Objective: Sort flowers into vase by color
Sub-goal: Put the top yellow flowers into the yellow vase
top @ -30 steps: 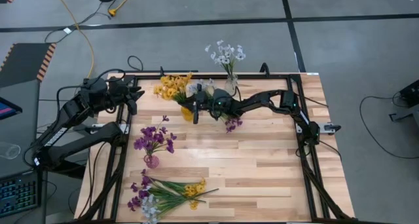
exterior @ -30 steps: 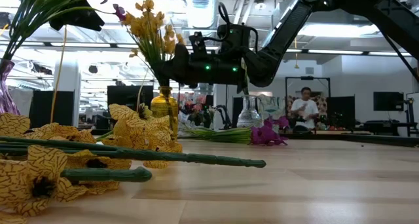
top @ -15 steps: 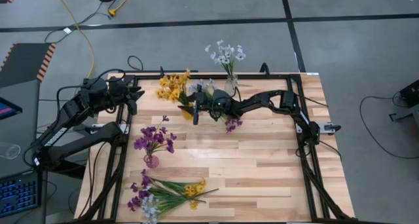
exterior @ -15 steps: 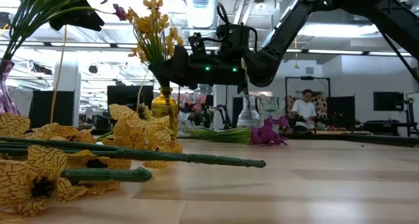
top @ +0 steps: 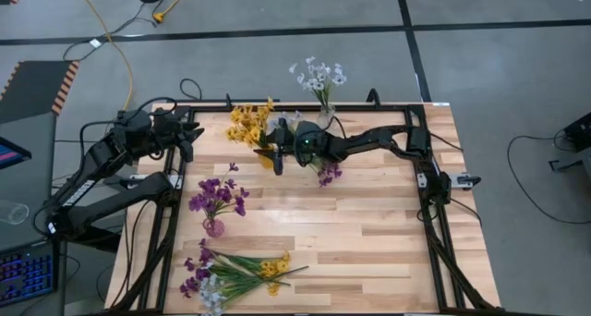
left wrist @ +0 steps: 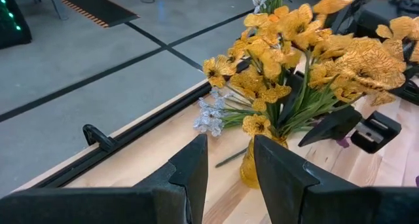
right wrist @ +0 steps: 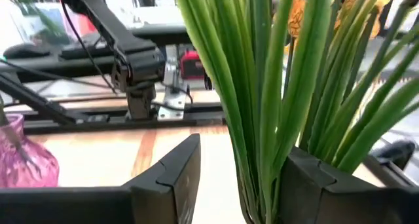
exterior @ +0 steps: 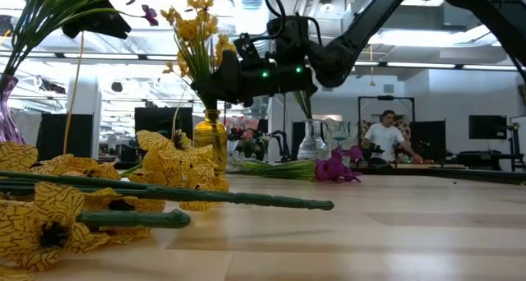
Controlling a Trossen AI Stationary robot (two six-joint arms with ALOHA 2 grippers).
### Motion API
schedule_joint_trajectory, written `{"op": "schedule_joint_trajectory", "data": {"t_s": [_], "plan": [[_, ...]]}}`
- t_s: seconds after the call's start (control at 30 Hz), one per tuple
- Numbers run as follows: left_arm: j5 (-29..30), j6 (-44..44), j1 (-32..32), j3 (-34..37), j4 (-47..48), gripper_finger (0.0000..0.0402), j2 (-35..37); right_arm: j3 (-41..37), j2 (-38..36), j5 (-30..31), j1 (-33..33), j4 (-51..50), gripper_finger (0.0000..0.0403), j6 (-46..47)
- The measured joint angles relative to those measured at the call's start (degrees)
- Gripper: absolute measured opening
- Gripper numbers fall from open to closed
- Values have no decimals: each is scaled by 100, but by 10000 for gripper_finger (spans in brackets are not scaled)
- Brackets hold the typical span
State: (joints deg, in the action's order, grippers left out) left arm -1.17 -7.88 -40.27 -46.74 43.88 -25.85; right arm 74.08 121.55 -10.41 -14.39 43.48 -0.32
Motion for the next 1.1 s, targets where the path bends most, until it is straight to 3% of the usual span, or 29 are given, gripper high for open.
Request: {"op": "schedule_joint_trajectory", "data": {"t_s": [0.33,1.1], "plan": [[2,13,0,0,2,110,0,-7,-457,17,0,-906,191,-15],[4,16,1,0,48,110,0,9,-537,17,-72,-1176,191,-37]]}}
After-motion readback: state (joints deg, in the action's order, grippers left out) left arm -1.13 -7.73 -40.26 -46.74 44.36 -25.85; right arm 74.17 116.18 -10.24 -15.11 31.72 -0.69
